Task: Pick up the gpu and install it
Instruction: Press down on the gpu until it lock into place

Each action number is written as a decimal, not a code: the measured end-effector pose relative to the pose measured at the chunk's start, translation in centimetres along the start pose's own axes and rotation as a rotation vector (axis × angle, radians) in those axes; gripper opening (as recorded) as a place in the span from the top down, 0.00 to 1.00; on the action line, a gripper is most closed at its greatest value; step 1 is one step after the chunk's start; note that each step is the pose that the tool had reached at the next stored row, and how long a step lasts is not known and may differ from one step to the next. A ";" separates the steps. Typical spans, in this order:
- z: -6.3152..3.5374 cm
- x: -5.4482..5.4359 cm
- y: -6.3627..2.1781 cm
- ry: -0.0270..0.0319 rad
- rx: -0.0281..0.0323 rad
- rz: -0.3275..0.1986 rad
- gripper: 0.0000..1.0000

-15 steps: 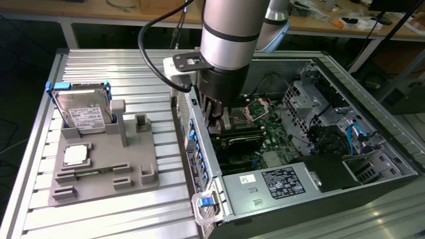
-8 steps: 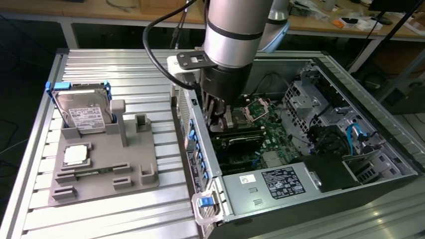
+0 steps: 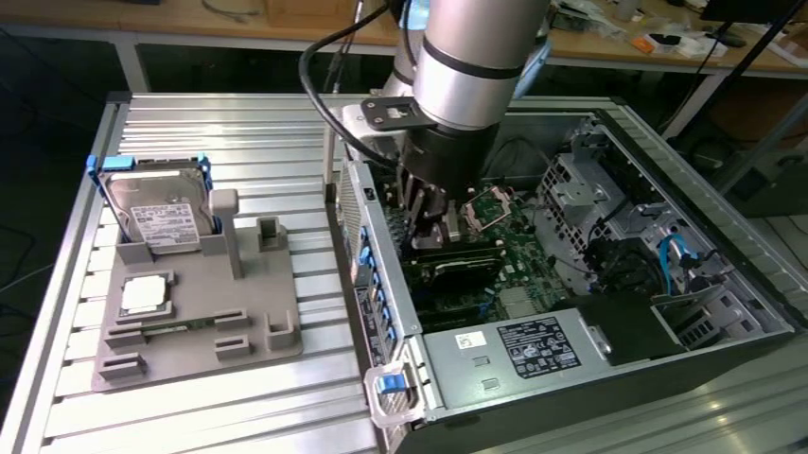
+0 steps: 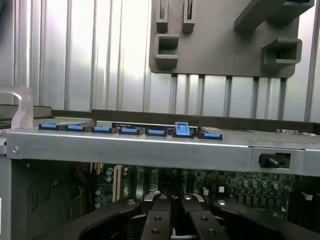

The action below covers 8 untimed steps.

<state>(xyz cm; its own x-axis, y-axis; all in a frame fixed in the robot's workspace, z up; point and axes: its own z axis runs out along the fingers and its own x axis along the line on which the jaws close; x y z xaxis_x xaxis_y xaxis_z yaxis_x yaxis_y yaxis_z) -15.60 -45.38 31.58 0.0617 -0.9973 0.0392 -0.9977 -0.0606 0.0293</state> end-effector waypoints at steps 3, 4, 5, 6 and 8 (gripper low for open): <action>0.05 0.0 -0.95 -0.0009 -0.0145 -0.003 0.89; 0.07 0.1 -1.25 -0.0011 -0.0190 -0.003 0.89; 0.10 0.1 -1.55 -0.0014 -0.0237 -0.004 0.89; 0.13 0.1 -1.76 -0.0016 -0.0271 -0.005 0.89; 0.23 0.0 -1.97 -0.0020 -0.0295 -0.005 0.89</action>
<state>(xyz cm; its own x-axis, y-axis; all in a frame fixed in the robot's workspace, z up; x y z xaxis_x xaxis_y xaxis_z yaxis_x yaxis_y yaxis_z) -13.63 -45.30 31.29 0.0668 -0.9971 0.0370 -0.9962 -0.0646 0.0590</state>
